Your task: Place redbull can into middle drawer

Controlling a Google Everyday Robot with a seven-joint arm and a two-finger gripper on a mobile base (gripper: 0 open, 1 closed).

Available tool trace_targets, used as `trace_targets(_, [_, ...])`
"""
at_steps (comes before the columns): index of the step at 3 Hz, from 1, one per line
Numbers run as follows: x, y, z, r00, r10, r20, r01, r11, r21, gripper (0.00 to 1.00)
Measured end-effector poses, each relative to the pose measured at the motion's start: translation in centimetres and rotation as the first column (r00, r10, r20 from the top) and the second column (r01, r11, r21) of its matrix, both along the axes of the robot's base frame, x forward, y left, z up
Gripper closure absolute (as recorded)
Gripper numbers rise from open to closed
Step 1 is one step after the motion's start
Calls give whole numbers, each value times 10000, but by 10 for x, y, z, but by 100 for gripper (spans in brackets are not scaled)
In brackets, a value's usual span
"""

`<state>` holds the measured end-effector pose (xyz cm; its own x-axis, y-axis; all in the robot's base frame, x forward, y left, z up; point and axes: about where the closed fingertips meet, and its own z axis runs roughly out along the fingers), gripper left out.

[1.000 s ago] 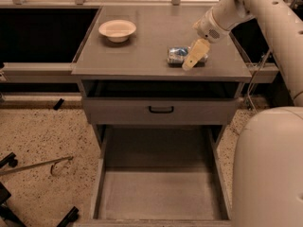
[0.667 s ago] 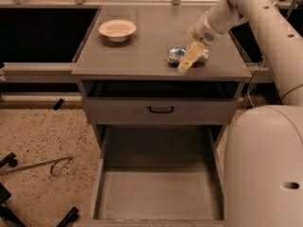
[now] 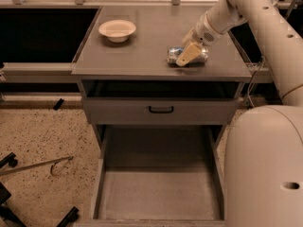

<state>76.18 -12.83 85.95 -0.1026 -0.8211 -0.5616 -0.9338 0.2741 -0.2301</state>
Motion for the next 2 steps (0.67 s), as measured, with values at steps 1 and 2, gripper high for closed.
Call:
trace_targets(1, [0, 0, 0, 10000, 1, -1, -1, 10000, 0, 65])
trace_targets(2, [0, 0, 0, 10000, 1, -1, -1, 10000, 0, 88])
